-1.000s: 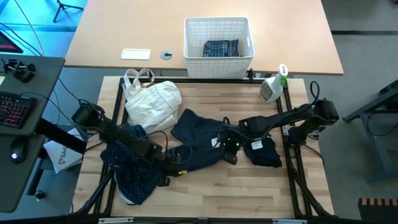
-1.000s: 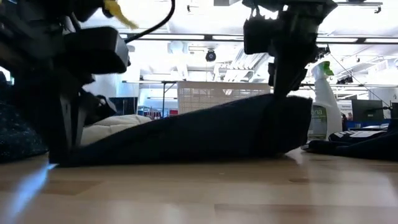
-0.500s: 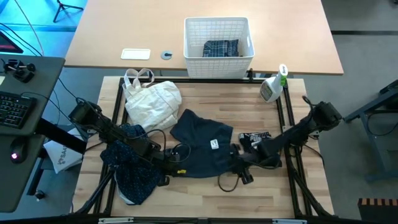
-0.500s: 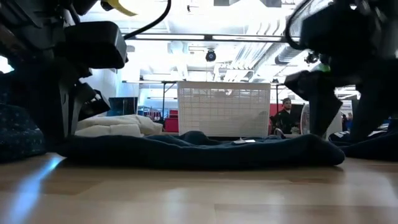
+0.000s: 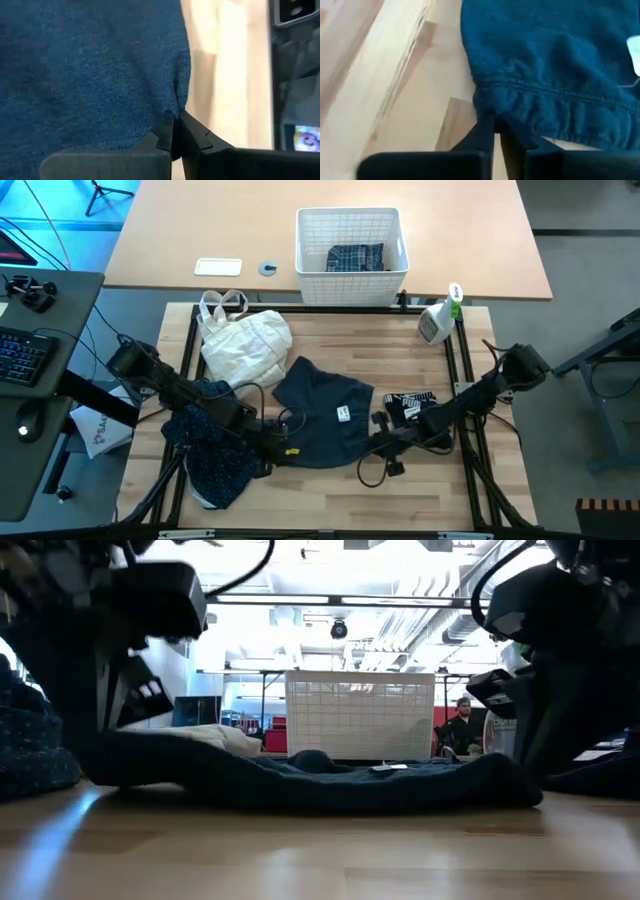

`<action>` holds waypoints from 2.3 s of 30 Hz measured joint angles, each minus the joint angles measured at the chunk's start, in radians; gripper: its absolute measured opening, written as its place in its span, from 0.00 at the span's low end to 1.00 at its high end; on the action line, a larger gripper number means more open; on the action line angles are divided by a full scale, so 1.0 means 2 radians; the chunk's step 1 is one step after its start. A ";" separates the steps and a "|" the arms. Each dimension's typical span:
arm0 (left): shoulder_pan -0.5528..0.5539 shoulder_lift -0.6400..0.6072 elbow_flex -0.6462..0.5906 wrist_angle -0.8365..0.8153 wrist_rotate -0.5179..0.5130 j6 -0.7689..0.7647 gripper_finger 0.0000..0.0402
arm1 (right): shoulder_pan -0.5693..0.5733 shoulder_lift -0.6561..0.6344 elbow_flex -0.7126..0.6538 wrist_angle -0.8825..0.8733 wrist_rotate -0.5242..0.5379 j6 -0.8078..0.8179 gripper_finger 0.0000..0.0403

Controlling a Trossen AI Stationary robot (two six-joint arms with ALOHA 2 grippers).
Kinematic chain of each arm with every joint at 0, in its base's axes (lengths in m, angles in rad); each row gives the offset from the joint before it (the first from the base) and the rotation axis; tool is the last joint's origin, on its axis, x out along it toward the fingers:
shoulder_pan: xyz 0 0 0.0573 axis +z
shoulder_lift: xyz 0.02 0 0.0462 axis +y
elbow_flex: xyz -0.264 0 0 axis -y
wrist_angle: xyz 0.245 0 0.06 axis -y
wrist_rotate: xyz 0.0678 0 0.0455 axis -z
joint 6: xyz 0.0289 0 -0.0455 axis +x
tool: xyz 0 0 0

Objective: Fold Laundry from Bin
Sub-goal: Fold the black short

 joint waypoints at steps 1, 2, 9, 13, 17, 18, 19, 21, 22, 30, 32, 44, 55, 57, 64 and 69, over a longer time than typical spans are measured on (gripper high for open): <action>0.001 -0.007 0.000 0.000 0.000 -0.003 0.00 | 0.000 -0.001 0.007 -0.017 0.000 0.015 0.02; 0.002 -0.015 0.000 0.000 0.000 -0.008 0.00 | 0.000 -0.004 0.014 -0.045 -0.001 0.033 0.03; 0.015 -0.053 0.000 0.000 -0.033 -0.051 0.00 | 0.004 -0.077 0.044 -0.179 -0.006 0.097 0.03; 0.023 -0.058 0.000 0.000 -0.035 -0.061 0.00 | 0.011 -0.089 0.030 -0.117 -0.009 0.080 0.09; 0.025 -0.058 0.000 -0.001 -0.035 -0.062 0.00 | 0.020 -0.067 0.018 -0.021 -0.018 0.061 0.26; 0.025 -0.058 0.000 -0.001 -0.035 -0.062 0.00 | 0.022 -0.058 0.015 -0.006 -0.017 0.061 0.31; 0.025 -0.058 0.000 -0.001 -0.035 -0.062 0.00 | 0.025 -0.047 0.013 0.009 -0.016 0.059 0.37; 0.025 -0.058 0.000 -0.001 -0.035 -0.062 0.00 | 0.032 -0.023 0.012 0.037 -0.012 0.043 0.47; 0.025 -0.058 0.000 -0.001 -0.035 -0.062 0.00 | 0.037 -0.010 0.012 0.049 -0.011 0.030 0.51; 0.025 -0.058 0.000 -0.001 -0.032 -0.061 0.00 | 0.075 0.080 0.031 0.029 0.090 0.054 0.49; 0.025 -0.057 0.000 0.000 -0.019 -0.061 0.00 | 0.080 0.081 0.040 0.012 0.085 0.080 0.37; 0.060 -0.118 0.063 -0.065 -0.007 -0.058 0.00 | -0.001 -0.087 0.108 -0.220 -0.067 0.157 0.03; 0.195 -0.113 0.035 -0.171 -0.087 0.065 0.00 | -0.241 -0.116 0.085 -0.236 -0.184 0.168 0.02; 0.220 -0.113 0.034 -0.167 -0.087 0.096 0.00 | -0.269 -0.105 0.084 -0.237 -0.191 0.165 0.02; 0.288 -0.113 0.034 -0.167 -0.088 0.207 0.00 | -0.322 -0.074 0.085 -0.240 -0.194 0.145 0.02; 0.310 -0.113 0.035 -0.167 -0.058 0.232 0.00 | -0.340 -0.062 0.087 -0.248 -0.235 0.113 0.02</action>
